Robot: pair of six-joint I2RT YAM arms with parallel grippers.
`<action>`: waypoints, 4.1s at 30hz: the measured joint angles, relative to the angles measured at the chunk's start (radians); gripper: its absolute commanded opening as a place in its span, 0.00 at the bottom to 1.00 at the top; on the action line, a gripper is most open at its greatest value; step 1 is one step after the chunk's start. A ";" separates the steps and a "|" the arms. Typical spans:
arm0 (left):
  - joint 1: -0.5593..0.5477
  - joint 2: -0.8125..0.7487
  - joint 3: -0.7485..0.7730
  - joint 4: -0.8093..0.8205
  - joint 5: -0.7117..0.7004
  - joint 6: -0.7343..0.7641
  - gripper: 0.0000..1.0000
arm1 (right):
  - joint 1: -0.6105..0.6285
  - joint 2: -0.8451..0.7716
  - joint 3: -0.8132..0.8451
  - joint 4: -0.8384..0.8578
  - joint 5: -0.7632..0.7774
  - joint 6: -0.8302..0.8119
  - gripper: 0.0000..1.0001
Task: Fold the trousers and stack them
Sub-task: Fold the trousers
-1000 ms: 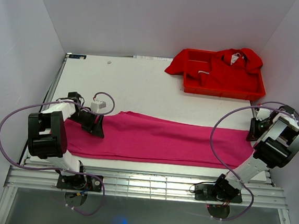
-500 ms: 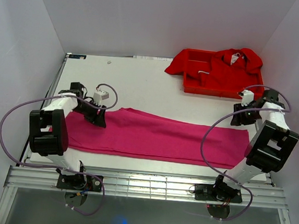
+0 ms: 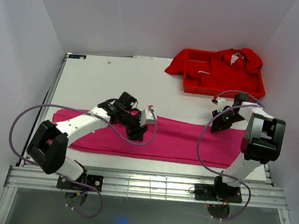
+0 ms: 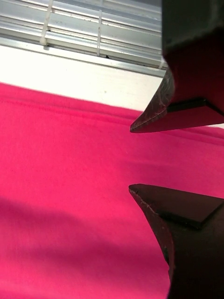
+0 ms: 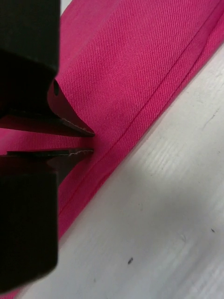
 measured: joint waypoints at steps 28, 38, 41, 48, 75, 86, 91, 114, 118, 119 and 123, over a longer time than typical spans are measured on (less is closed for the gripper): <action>-0.403 0.246 -0.016 0.201 -0.265 -0.043 0.49 | 0.018 -0.008 -0.051 0.064 0.054 0.122 0.09; -0.430 0.255 -0.012 0.222 -0.285 -0.043 0.15 | 0.020 -0.008 -0.051 0.066 0.060 0.127 0.08; -0.430 0.255 -0.012 0.222 -0.286 -0.042 0.07 | 0.020 -0.008 -0.051 0.066 0.061 0.127 0.08; -0.430 0.220 -0.026 0.206 -0.252 -0.031 0.00 | 0.021 -0.008 -0.051 0.067 0.067 0.139 0.08; -0.113 0.178 0.163 -0.024 -0.106 -0.083 0.59 | 0.035 -0.004 -0.029 0.051 0.115 0.139 0.13; 0.154 -0.260 -0.109 -0.272 -0.114 0.171 0.47 | 0.248 -0.076 0.045 0.026 0.054 0.137 0.34; 0.162 -0.285 -0.240 -0.307 -0.179 0.222 0.46 | 0.478 -0.068 0.063 0.057 0.001 0.198 0.31; 0.162 -0.198 -0.334 -0.195 -0.258 0.284 0.34 | 0.583 0.096 0.068 0.150 0.009 0.356 0.25; 0.162 -0.177 -0.339 -0.169 -0.274 0.284 0.20 | 0.583 0.096 0.068 0.150 0.010 0.359 0.25; 0.162 -0.177 -0.339 -0.167 -0.275 0.285 0.11 | 0.583 0.096 0.068 0.150 0.010 0.359 0.25; 0.162 -0.185 -0.336 -0.177 -0.276 0.290 0.00 | 0.583 0.097 0.068 0.151 0.011 0.359 0.25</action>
